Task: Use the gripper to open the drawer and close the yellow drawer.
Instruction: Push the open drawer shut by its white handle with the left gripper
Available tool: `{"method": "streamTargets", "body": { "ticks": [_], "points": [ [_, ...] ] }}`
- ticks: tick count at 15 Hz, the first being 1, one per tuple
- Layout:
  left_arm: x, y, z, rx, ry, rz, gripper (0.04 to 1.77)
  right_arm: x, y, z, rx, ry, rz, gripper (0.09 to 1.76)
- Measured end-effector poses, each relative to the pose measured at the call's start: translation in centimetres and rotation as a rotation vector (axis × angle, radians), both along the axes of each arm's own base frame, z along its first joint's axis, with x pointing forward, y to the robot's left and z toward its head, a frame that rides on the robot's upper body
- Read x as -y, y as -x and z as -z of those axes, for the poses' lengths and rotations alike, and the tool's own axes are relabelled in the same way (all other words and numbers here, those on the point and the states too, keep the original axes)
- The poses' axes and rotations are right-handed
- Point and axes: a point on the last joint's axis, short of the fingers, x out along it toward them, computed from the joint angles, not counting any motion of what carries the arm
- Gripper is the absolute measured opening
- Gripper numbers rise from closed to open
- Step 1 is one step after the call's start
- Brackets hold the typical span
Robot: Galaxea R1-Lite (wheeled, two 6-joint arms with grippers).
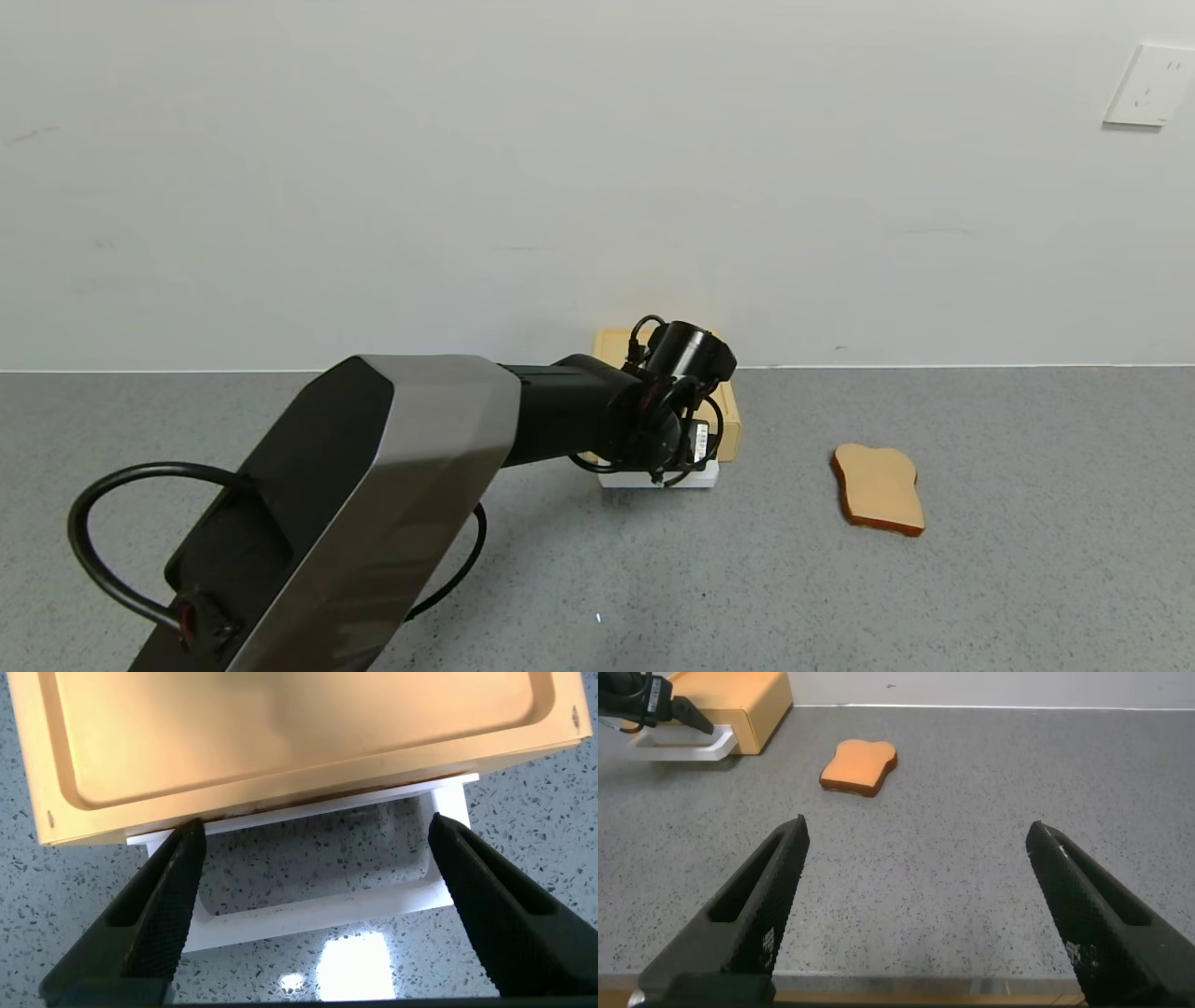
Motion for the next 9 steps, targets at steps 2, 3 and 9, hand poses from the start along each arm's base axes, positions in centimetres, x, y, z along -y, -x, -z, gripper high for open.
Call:
{"method": "streamTargets", "body": {
  "ticks": [2, 3, 9],
  "points": [
    [-0.1, 0.0, 0.0, 0.009, -0.018, -0.008, 1.72, 0.0, 0.0, 0.0, 0.000, 0.000, 0.000, 1.71],
    [-0.1, 0.0, -0.1, 0.009, -0.022, -0.008, 1.72, 0.0, 0.0, 0.0, 0.000, 0.000, 0.000, 1.71],
    [-1.9, 1.9, -4.4, -0.029, -0.062, 0.015, 1.72, 0.0, 0.0, 0.0, 0.000, 0.000, 0.000, 1.71]
  ]
}}
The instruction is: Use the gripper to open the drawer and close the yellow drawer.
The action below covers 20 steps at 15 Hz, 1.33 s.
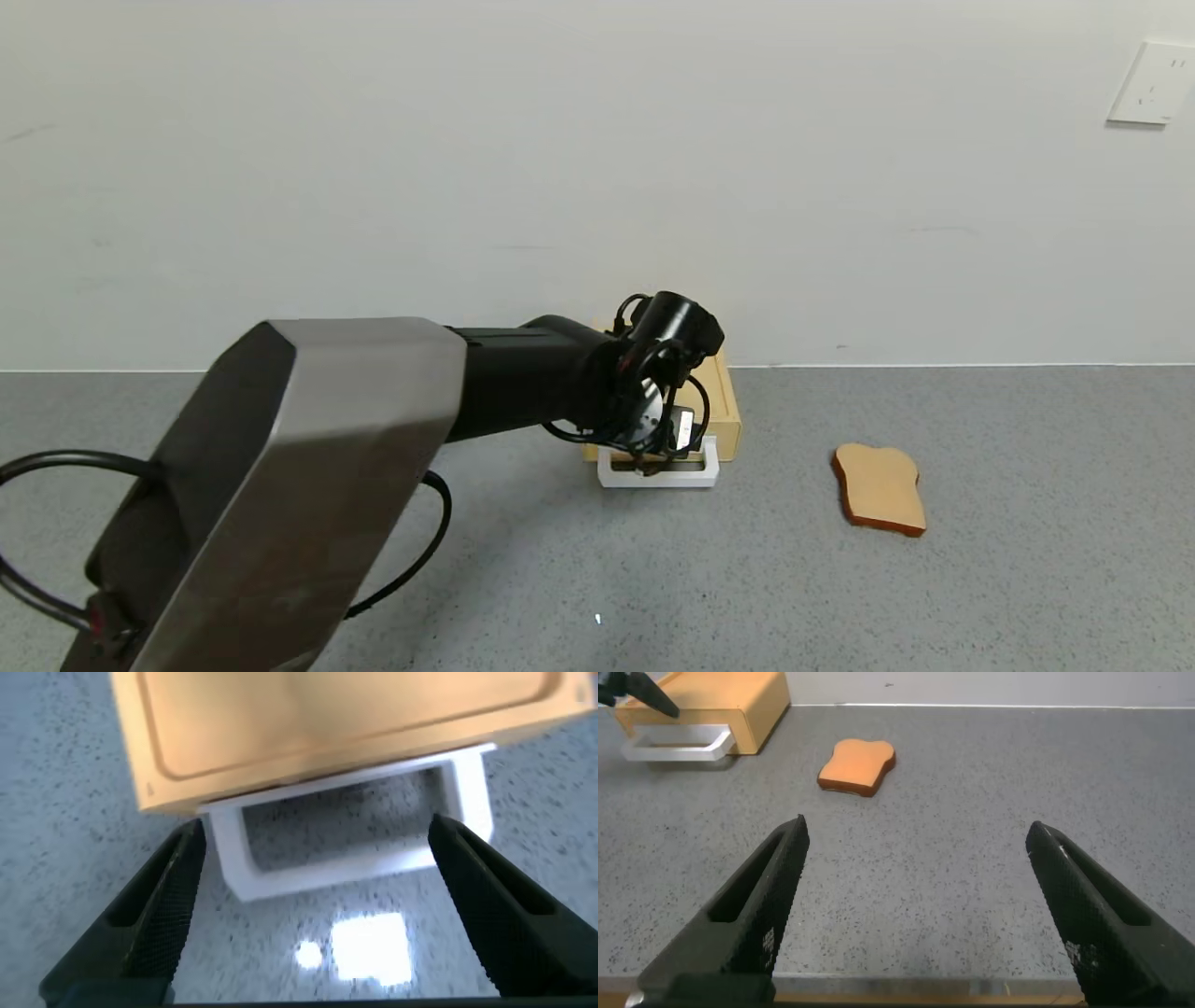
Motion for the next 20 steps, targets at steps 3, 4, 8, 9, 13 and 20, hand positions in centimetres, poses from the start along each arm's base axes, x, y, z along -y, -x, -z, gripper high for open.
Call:
{"method": "streamTargets", "body": {
  "ticks": [3, 4, 8, 9, 13, 20],
  "points": [
    [-2.3, 1.1, -4.3, 0.020, 0.031, 0.012, 1.72, 0.0, 0.0, 0.0, 0.000, 0.000, 0.000, 1.71],
    [-3.3, 1.4, -6.0, 0.036, 0.051, 0.019, 1.72, 0.0, 0.0, 0.0, 0.000, 0.000, 0.000, 1.71],
    [-8.6, 2.9, -12.0, 0.054, 0.190, 0.057, 1.72, 0.0, 0.0, 0.0, 0.000, 0.000, 0.000, 1.71],
    [-10.1, 3.3, -13.3, 0.065, 0.217, 0.062, 1.72, 0.0, 0.0, 0.0, 0.000, 0.000, 0.000, 1.71],
    [-16.4, 6.4, -17.2, 0.120, 0.273, 0.098, 1.72, 0.0, 0.0, 0.0, 0.000, 0.000, 0.000, 1.71],
    [-25.6, 16.0, -20.2, 0.307, 0.250, 0.064, 1.72, 0.0, 0.0, 0.0, 0.000, 0.000, 0.000, 1.71]
  ]
}}
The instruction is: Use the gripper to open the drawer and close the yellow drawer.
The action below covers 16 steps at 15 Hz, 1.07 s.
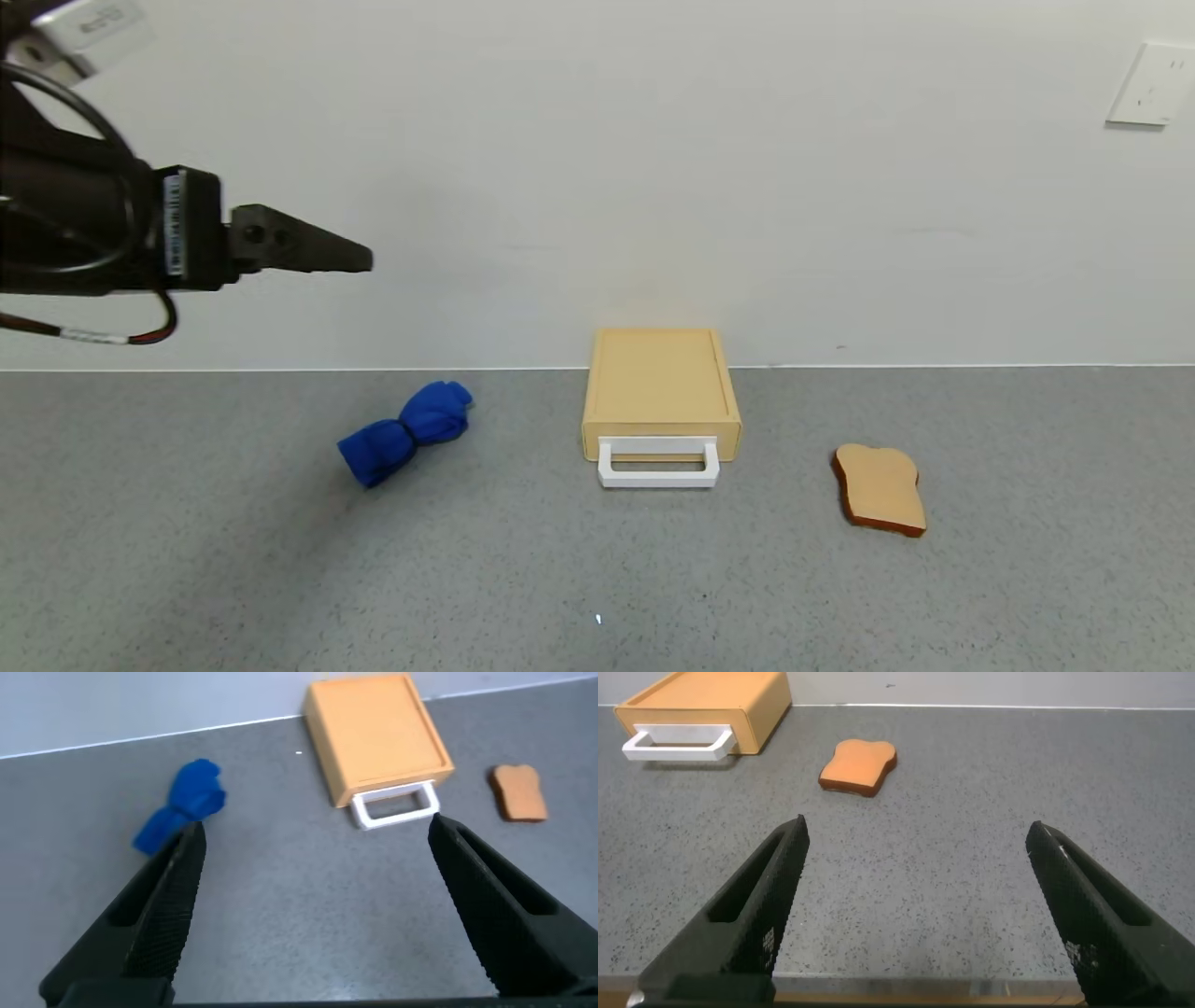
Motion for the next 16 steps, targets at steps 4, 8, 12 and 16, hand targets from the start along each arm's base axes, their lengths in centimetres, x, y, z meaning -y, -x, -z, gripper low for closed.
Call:
{"method": "streamTargets", "body": {
  "ticks": [4, 8, 12, 16],
  "points": [
    [-3.2, 5.1, -0.2, 0.094, -0.007, -0.142, 1.72, 0.0, 0.0, 0.0, 0.000, 0.000, 0.000, 1.71],
    [-4.4, 10.0, 0.2, 0.234, -0.002, -0.242, 1.72, 0.0, 0.0, 0.0, 0.000, 0.000, 0.000, 1.71],
    [-4.0, 15.3, 2.1, 0.336, 0.003, -0.258, 1.72, 0.0, 0.0, 0.0, 0.000, 0.000, 0.000, 1.71],
    [-3.3, 20.5, 5.7, 0.376, -0.002, -0.215, 1.72, 0.0, 0.0, 0.0, 0.000, 0.000, 0.000, 1.71]
  ]
}}
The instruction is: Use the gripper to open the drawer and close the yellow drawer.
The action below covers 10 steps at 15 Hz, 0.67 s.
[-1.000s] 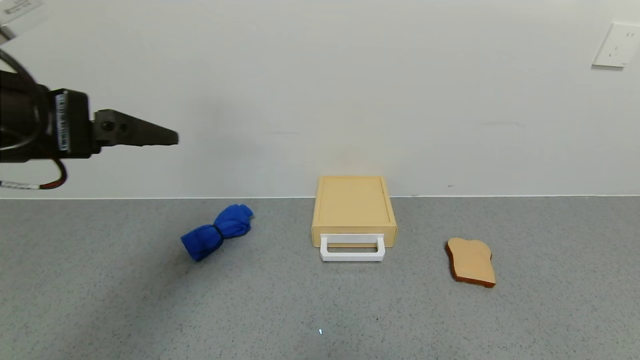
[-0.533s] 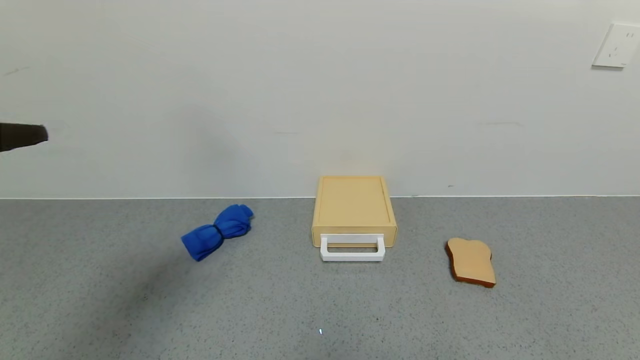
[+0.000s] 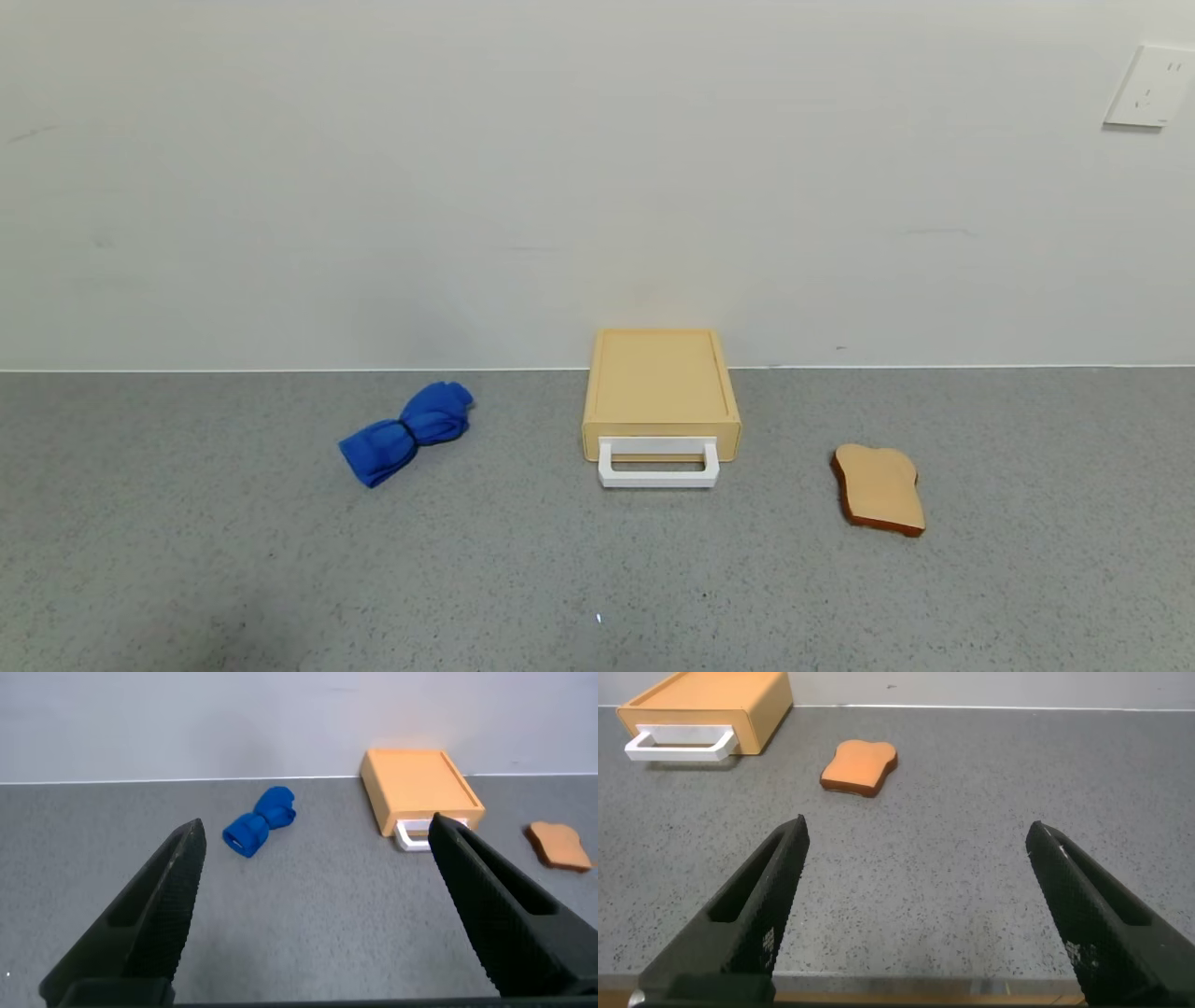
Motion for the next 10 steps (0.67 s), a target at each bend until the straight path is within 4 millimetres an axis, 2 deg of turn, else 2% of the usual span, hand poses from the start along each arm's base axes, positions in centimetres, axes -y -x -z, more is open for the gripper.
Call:
{"method": "streamTargets", "body": {
  "ticks": [2, 4, 10],
  "points": [
    [0.1, 2.2, 1.8, -0.015, -0.034, 0.073, 1.72, 0.0, 0.0, 0.0, 0.000, 0.000, 0.000, 1.71],
    [0.0, 3.6, 3.1, 0.002, -0.051, 0.106, 1.72, 0.0, 0.0, 0.0, 0.000, 0.000, 0.000, 1.71],
    [0.2, 5.7, 7.4, 0.073, -0.062, 0.066, 1.72, 0.0, 0.0, 0.0, 0.000, 0.000, 0.000, 1.71]
  ]
}}
